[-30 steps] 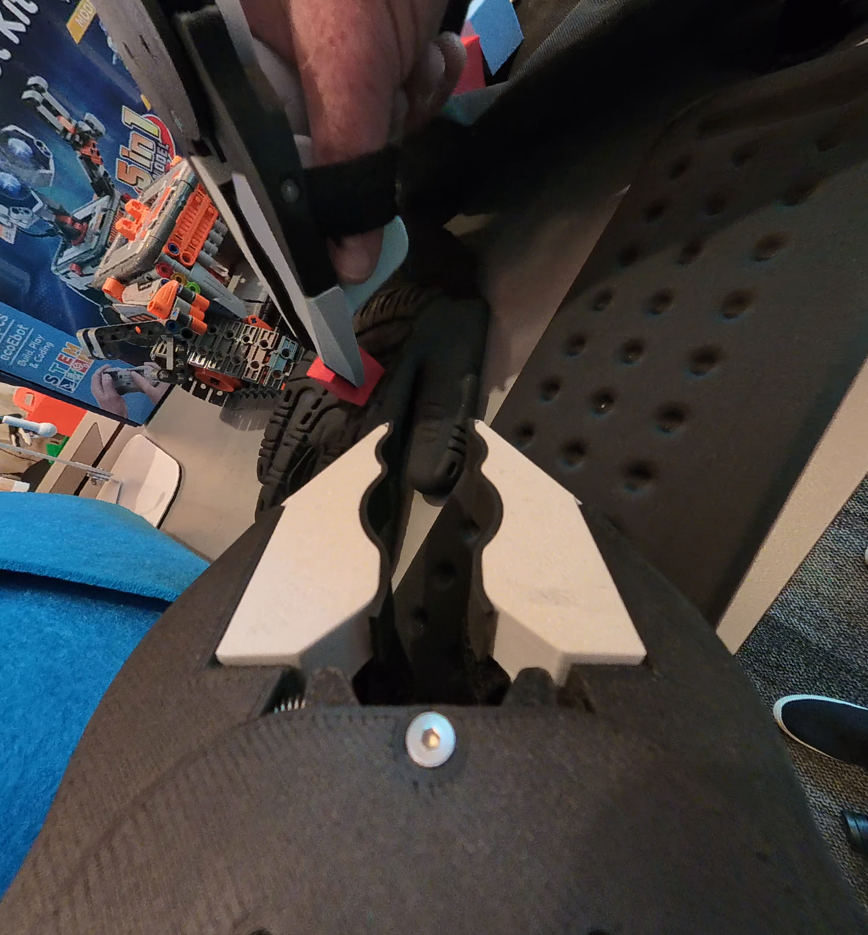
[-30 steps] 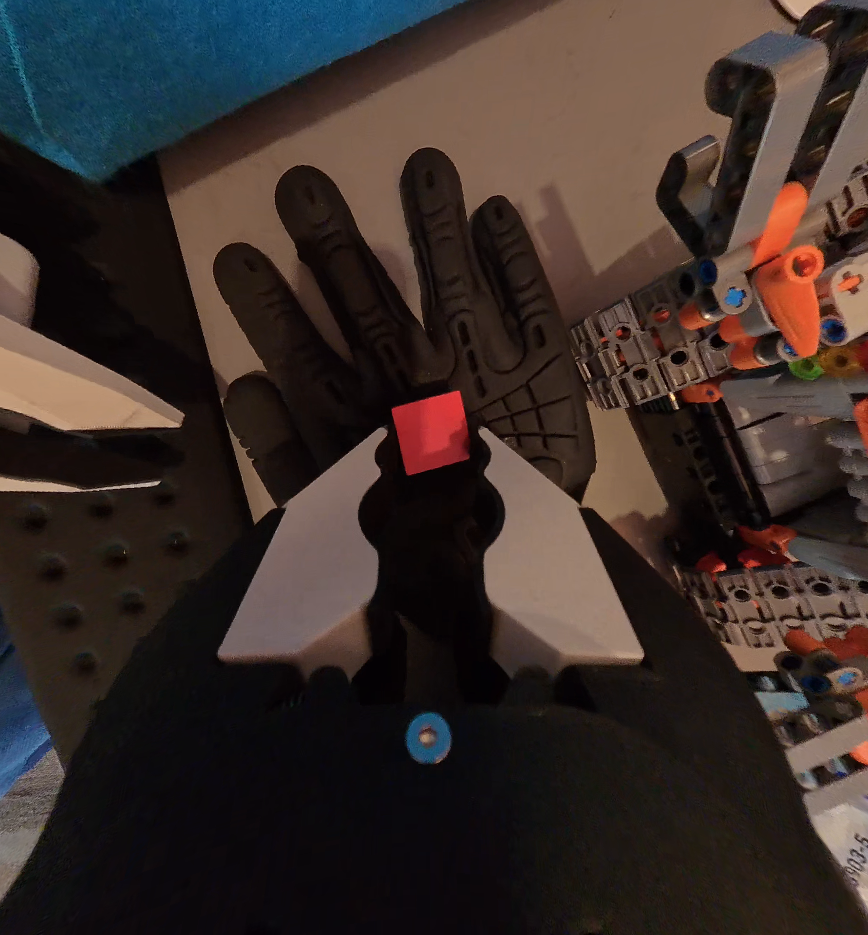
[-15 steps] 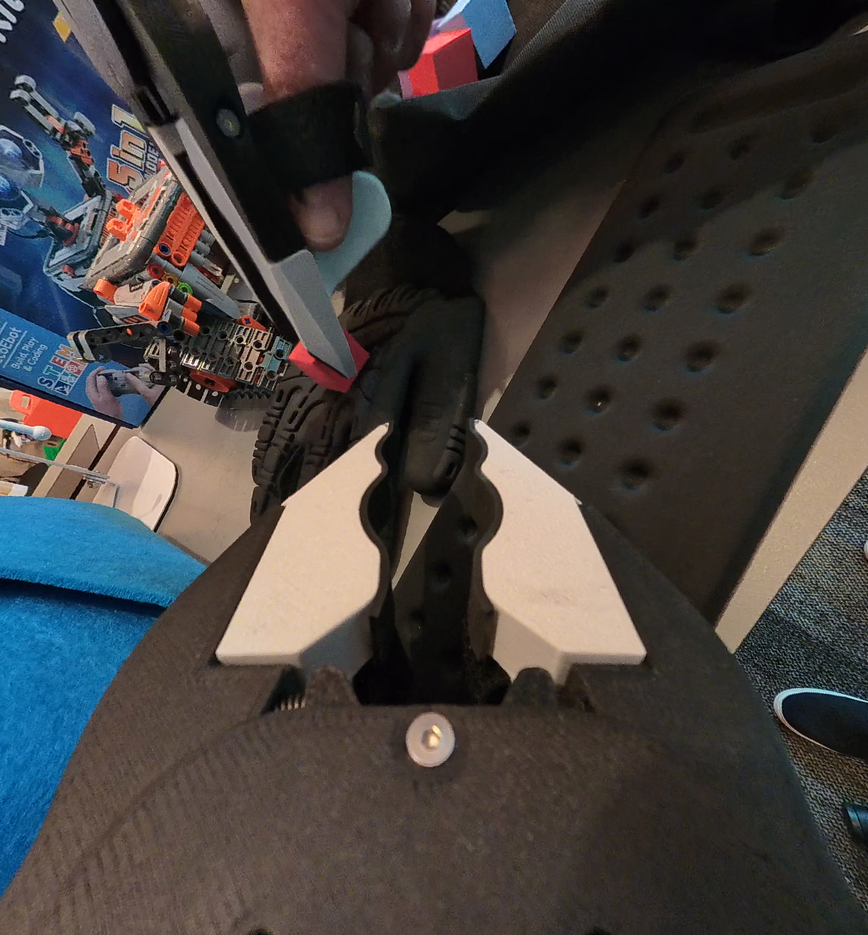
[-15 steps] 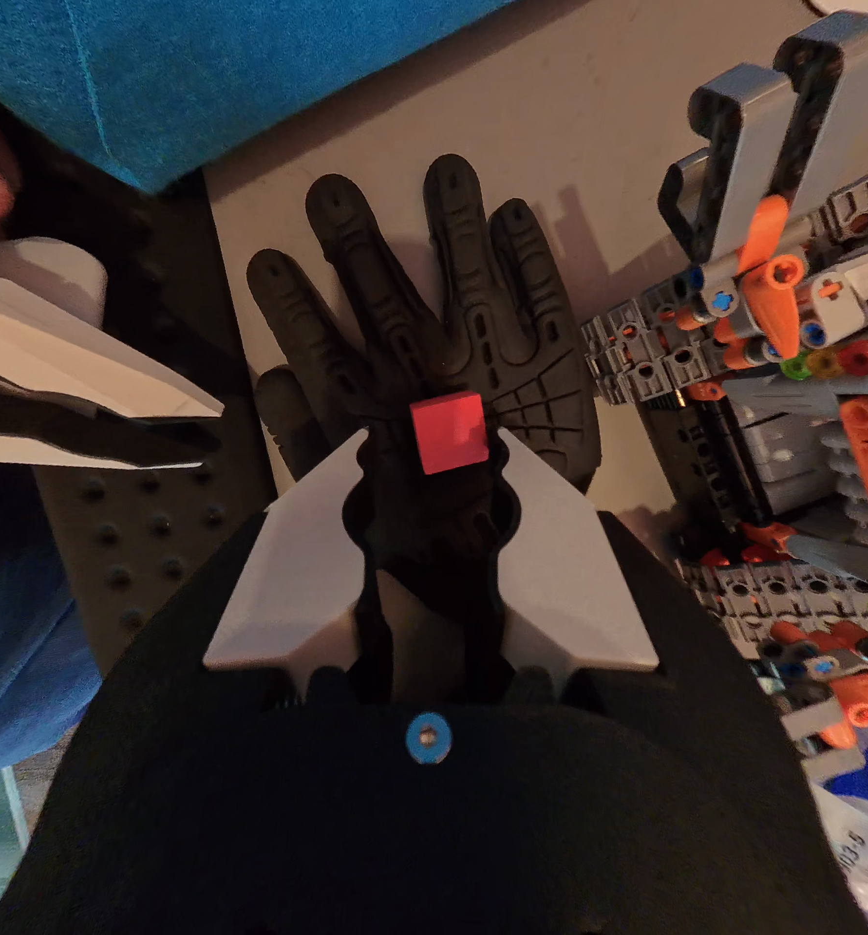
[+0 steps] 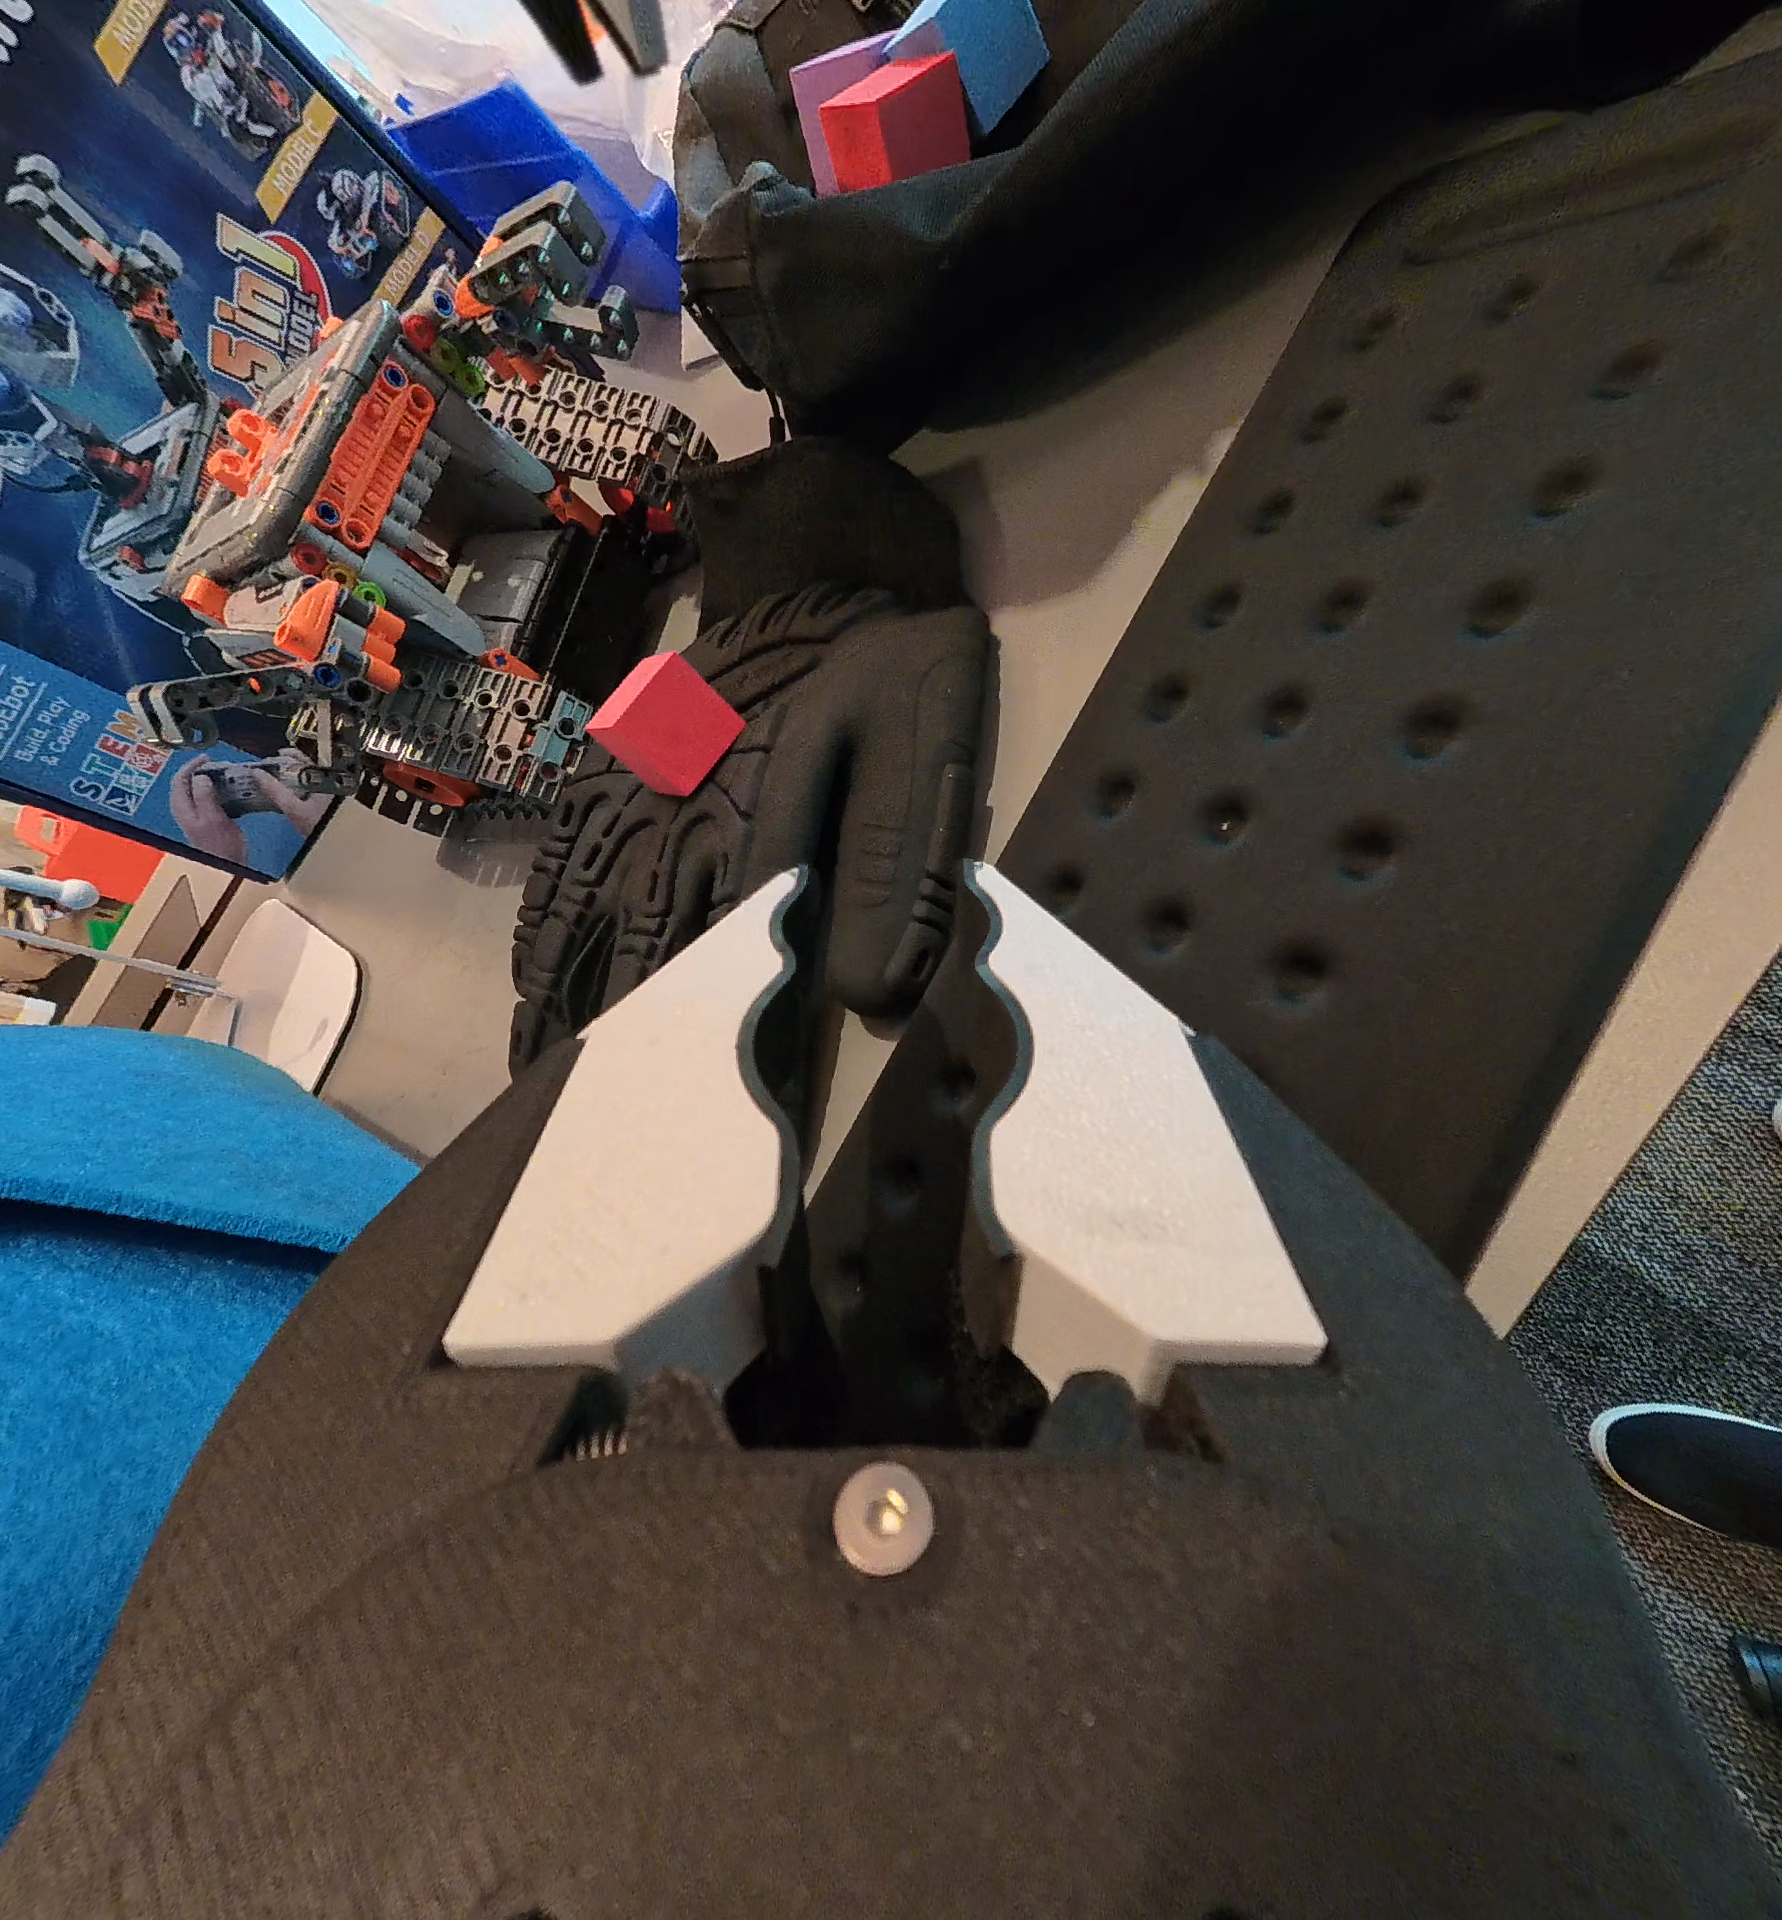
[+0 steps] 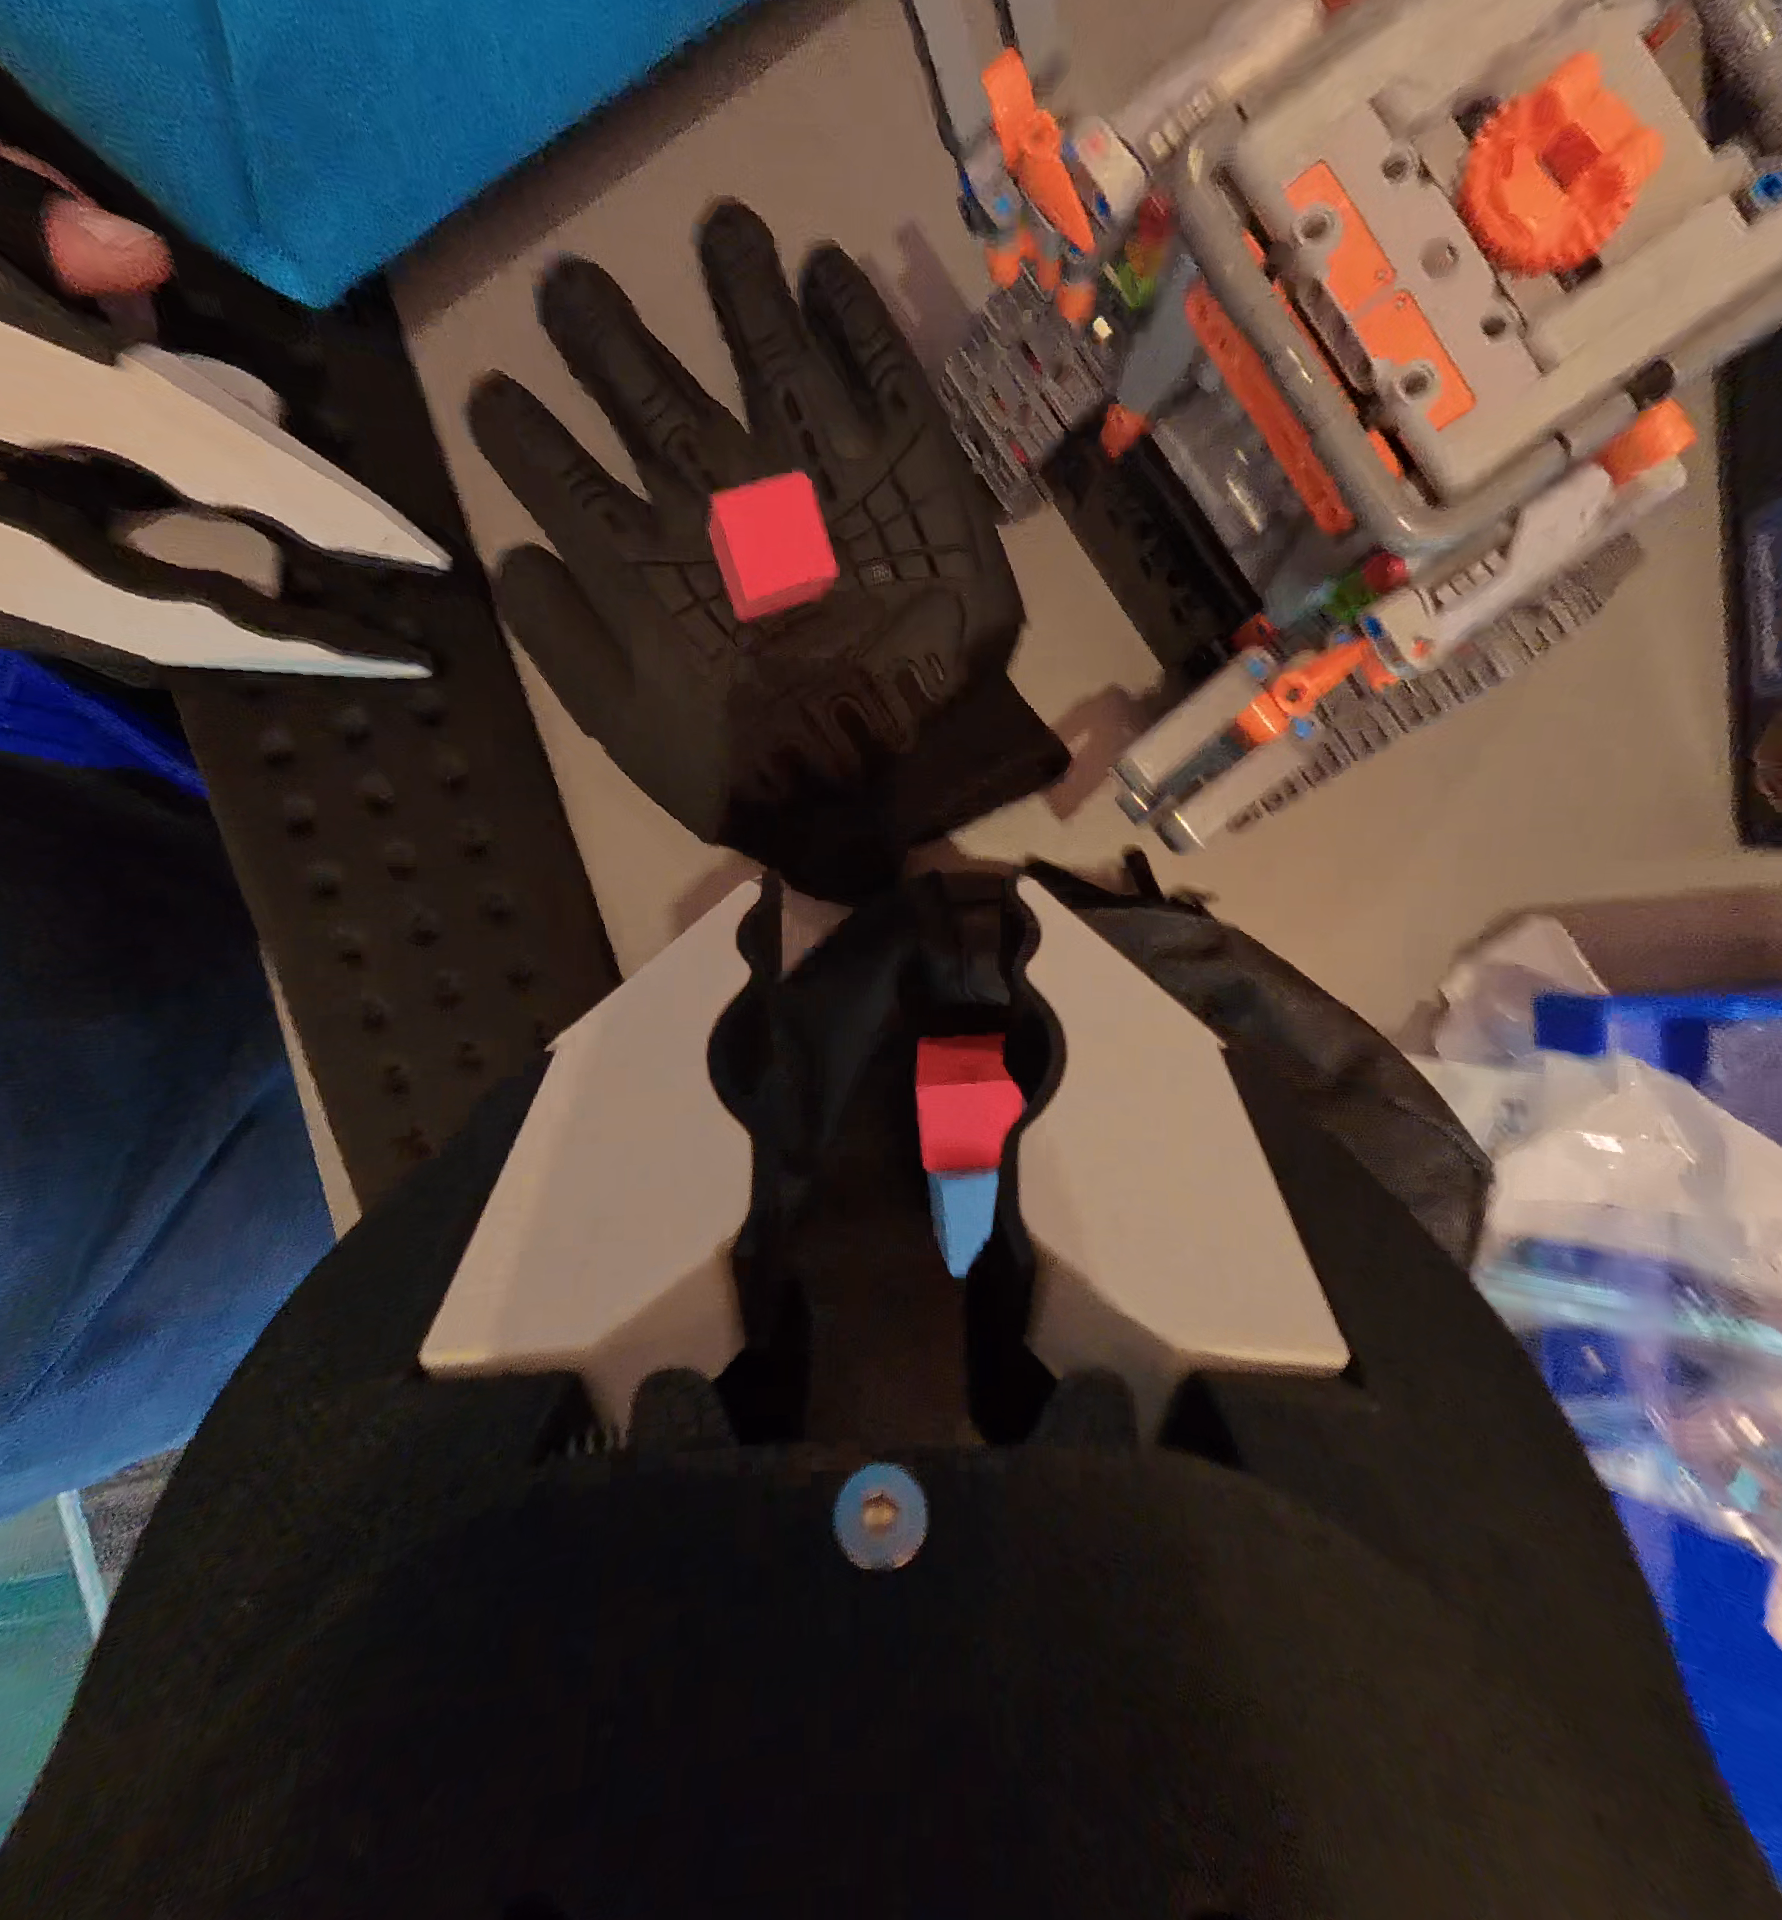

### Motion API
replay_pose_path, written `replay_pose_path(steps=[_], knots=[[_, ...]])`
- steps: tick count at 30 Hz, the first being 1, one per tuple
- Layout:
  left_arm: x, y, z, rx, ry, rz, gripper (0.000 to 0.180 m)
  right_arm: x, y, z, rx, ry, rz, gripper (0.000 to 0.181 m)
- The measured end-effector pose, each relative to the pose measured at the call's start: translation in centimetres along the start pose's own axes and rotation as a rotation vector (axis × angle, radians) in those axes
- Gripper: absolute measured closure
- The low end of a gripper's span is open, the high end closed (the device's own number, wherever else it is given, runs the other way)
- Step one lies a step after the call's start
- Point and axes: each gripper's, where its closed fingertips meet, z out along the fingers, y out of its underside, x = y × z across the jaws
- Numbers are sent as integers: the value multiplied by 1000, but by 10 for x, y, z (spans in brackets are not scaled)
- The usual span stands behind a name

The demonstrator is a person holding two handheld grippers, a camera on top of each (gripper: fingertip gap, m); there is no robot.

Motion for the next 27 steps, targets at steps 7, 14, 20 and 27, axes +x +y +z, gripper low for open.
replay_pose_path(steps=[7,14,20,27], knots=[[1,0,1,-5,8,4,155,-36,-38,78,-3,-63,-91,133],[-1,0,0,3,-11,4,155,-37,-47,116,-115,-125,-126,155],[-1,-1,-1,13,-13,7,155,-25,-43,88,-244,-32,-294,155],[0,-1,-1,14,-8,10,155,-21,-19,122,-358,-45,-335,154]])
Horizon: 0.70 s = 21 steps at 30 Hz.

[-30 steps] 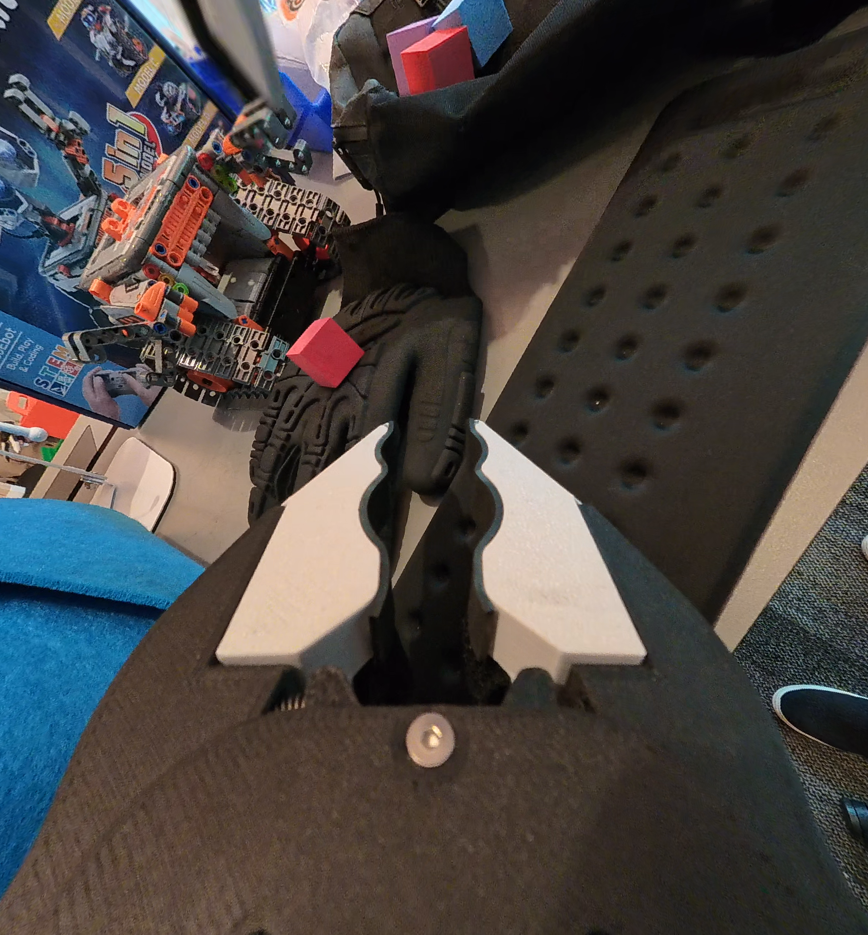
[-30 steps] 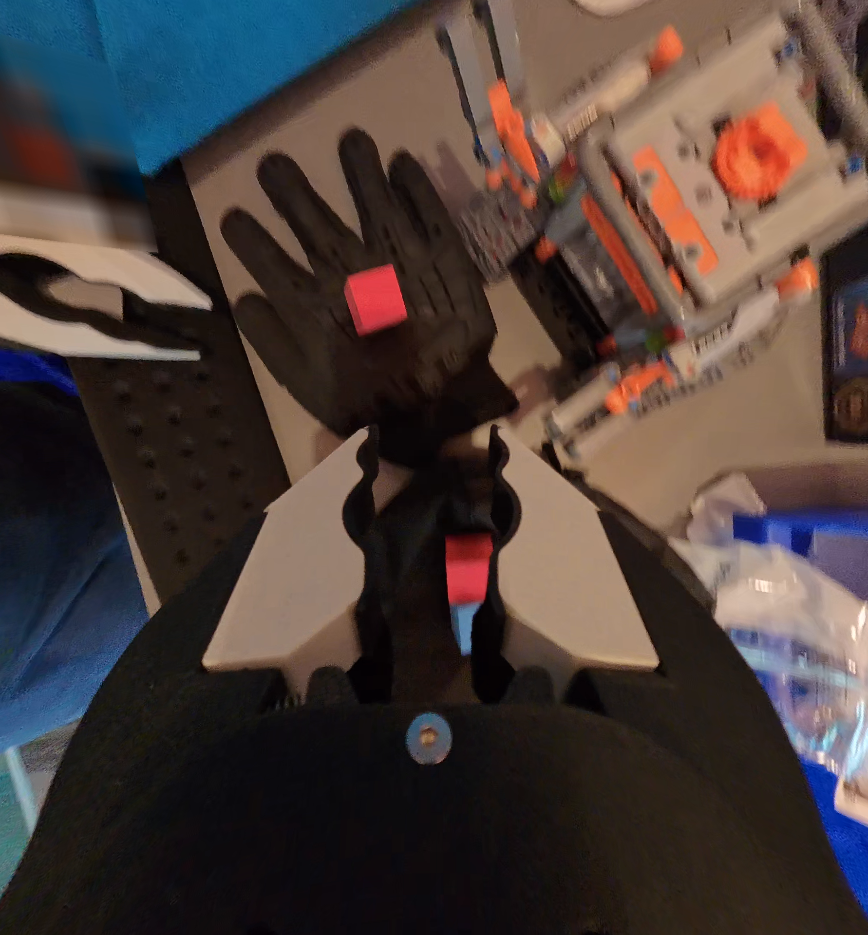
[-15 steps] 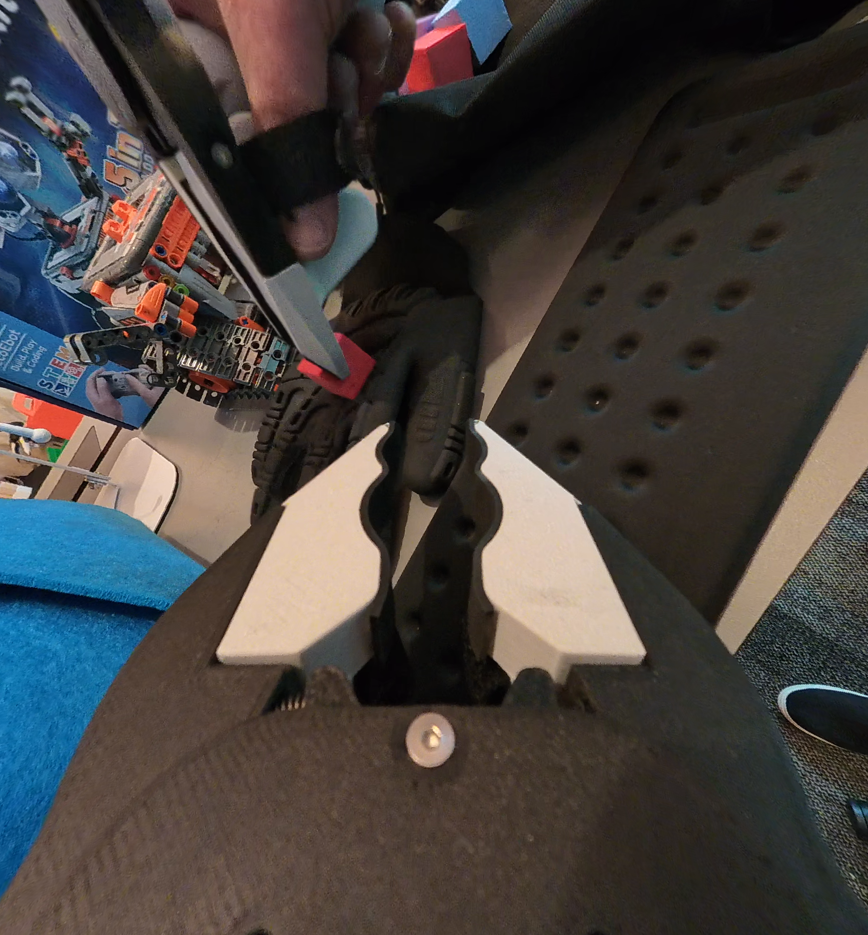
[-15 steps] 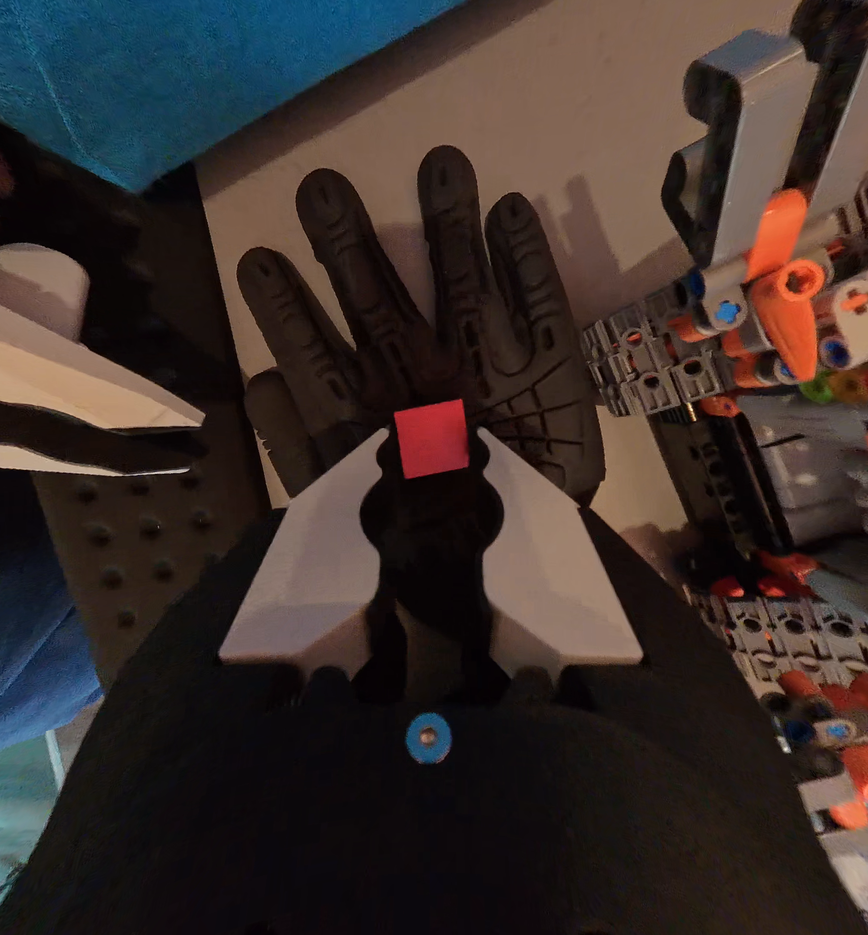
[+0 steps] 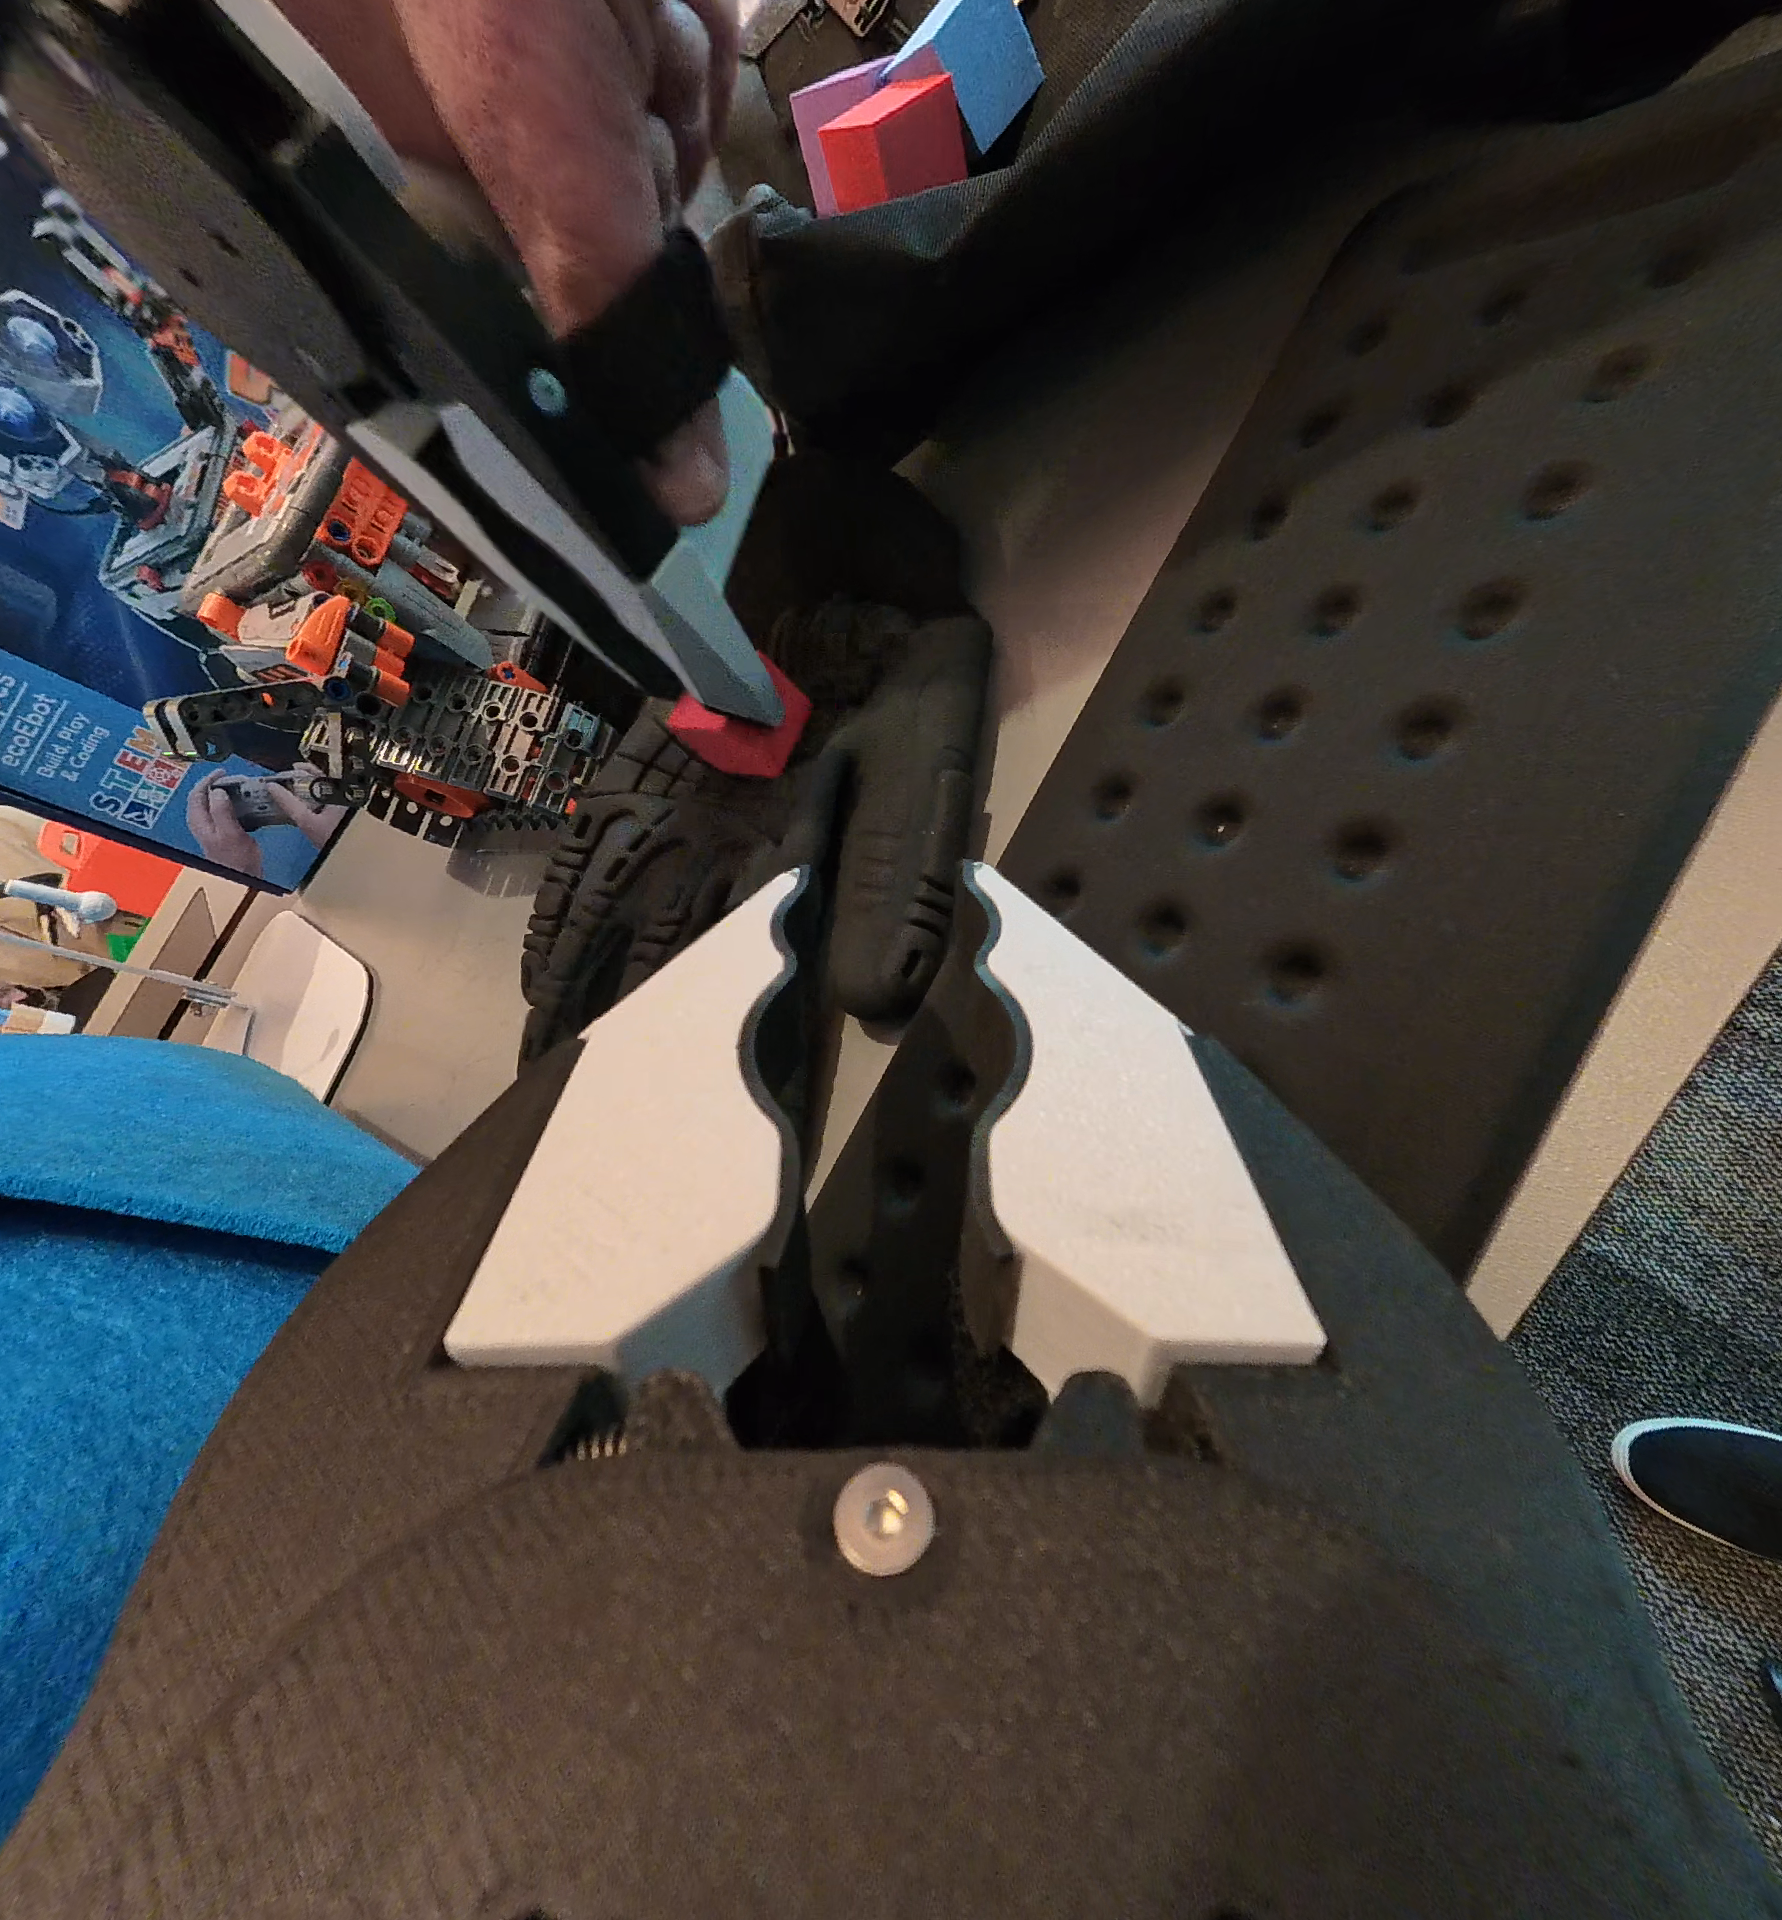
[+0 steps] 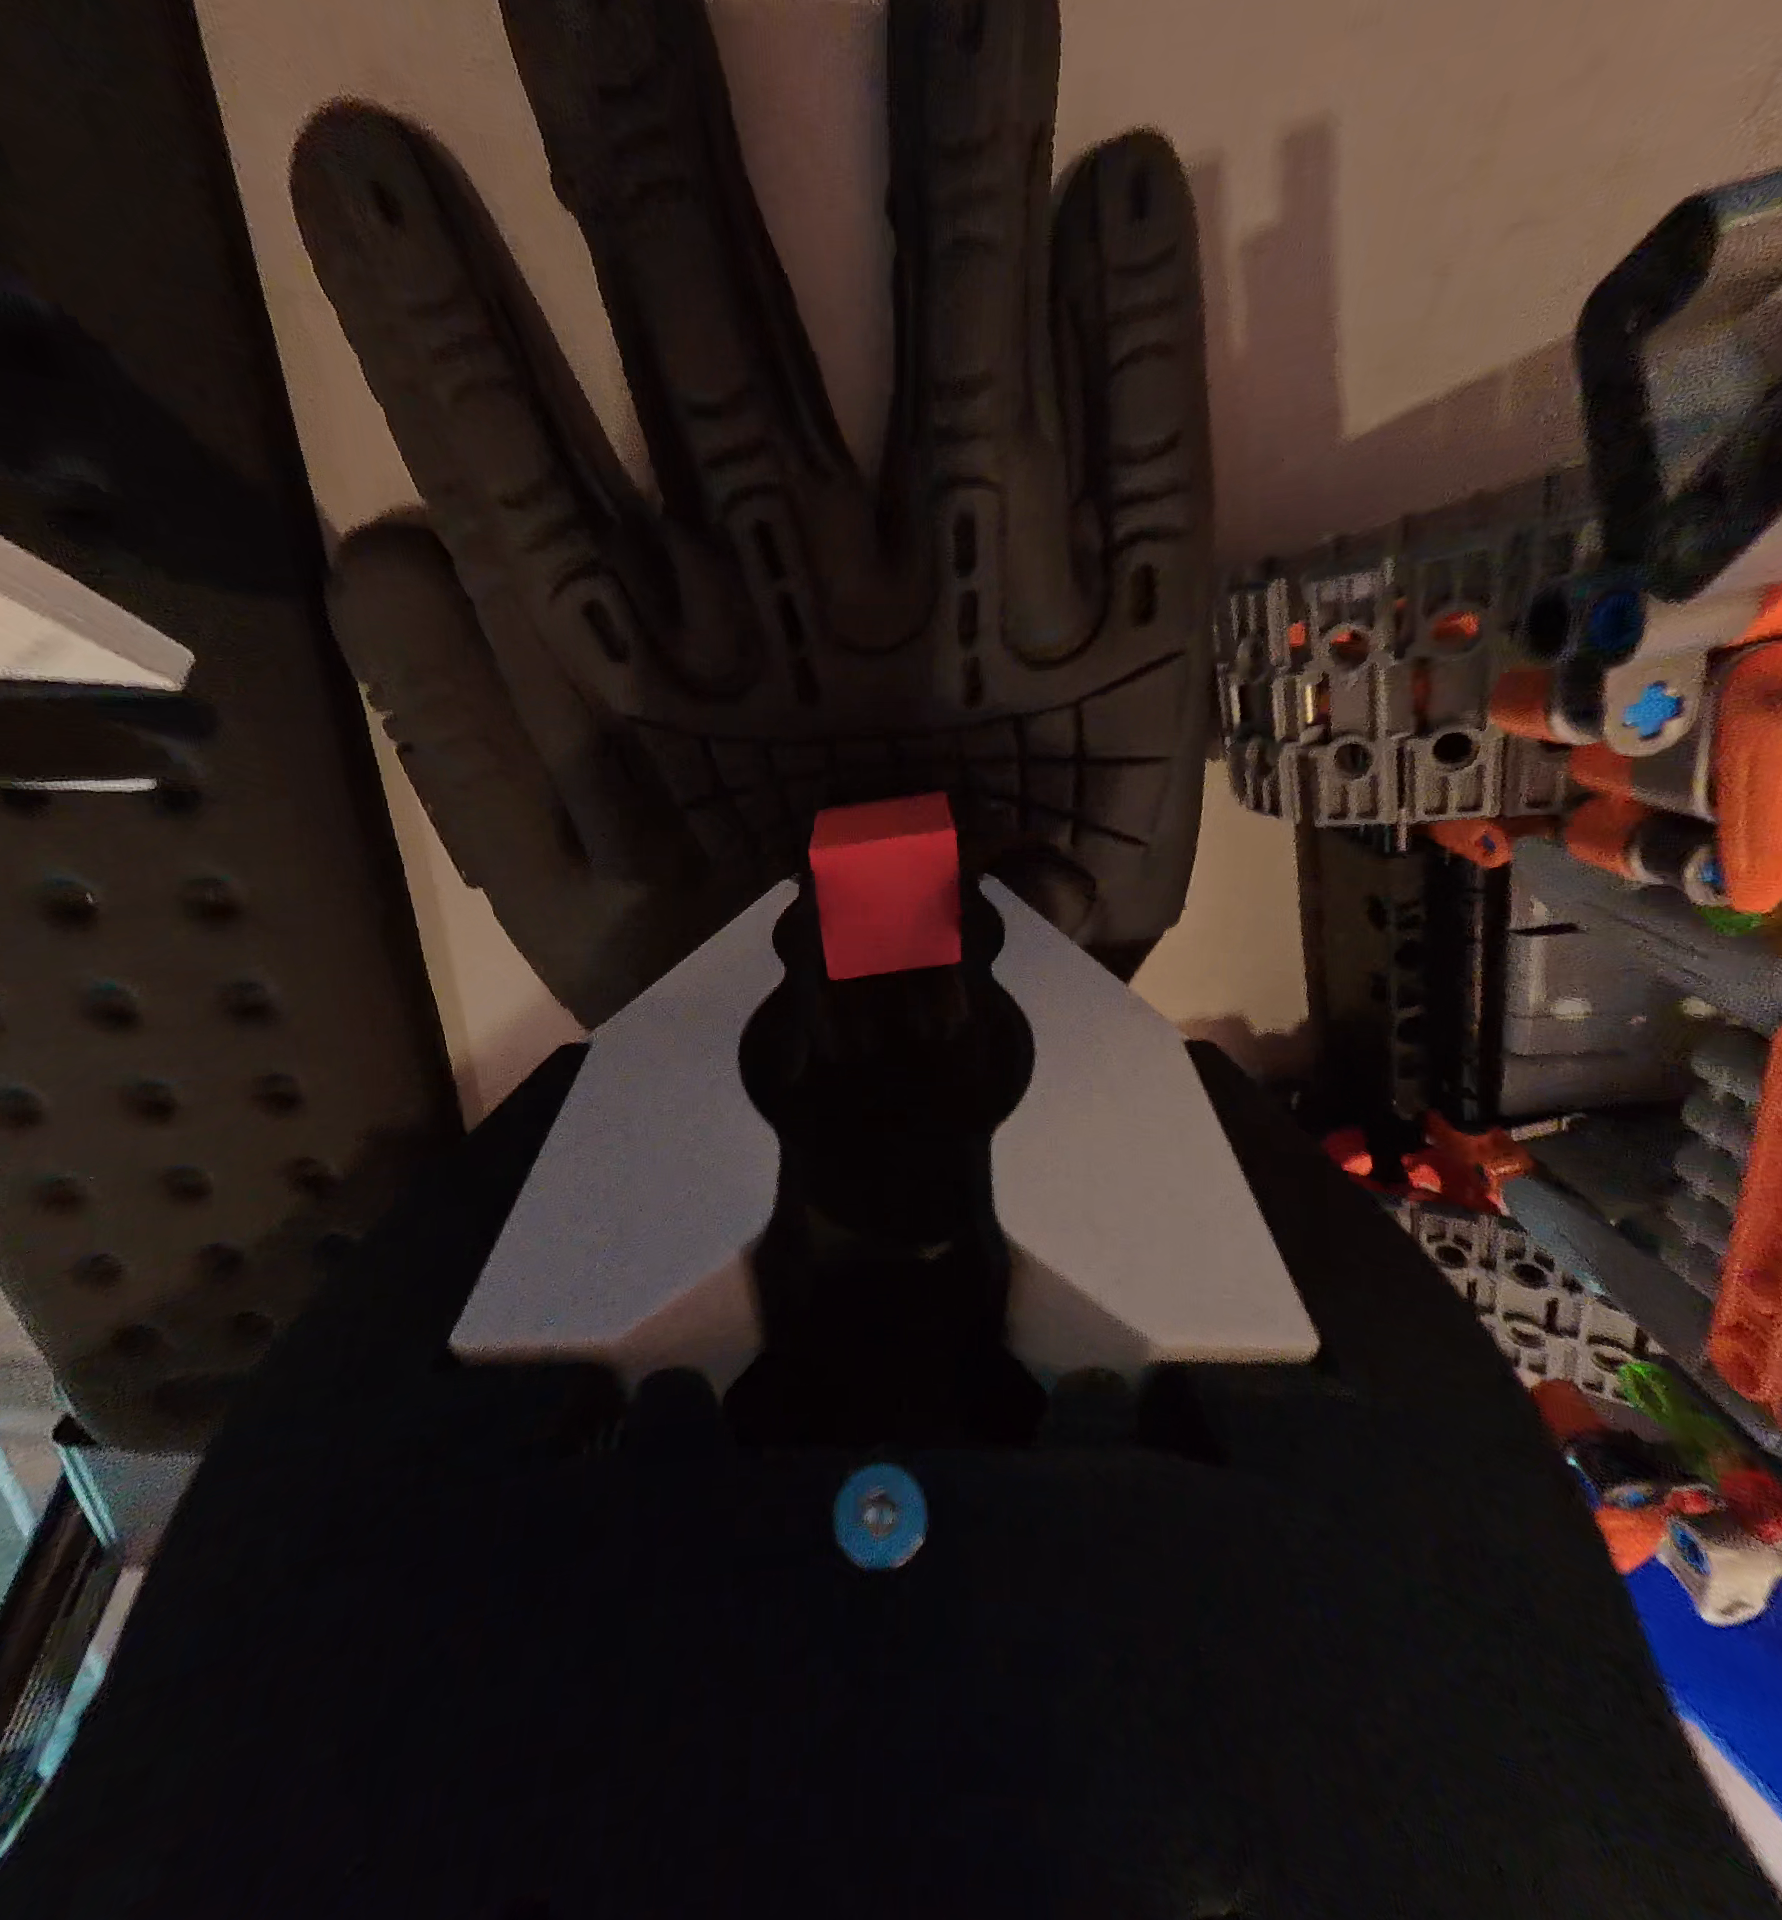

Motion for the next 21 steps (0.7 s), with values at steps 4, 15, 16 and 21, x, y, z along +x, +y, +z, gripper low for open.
replay_pose_path(steps=[4,15,16,21], knots=[[0,0,0,-1,1,-1,155,2,-1,-4,25,-13,24,152],[1,1,1,-5,4,-1,155,7,1,-38,136,-10,75,135],[1,1,1,-5,5,-1,155,10,3,-49,158,10,88,135],[0,0,0,-1,3,-2,155,11,56,-99,192,72,219,137]])
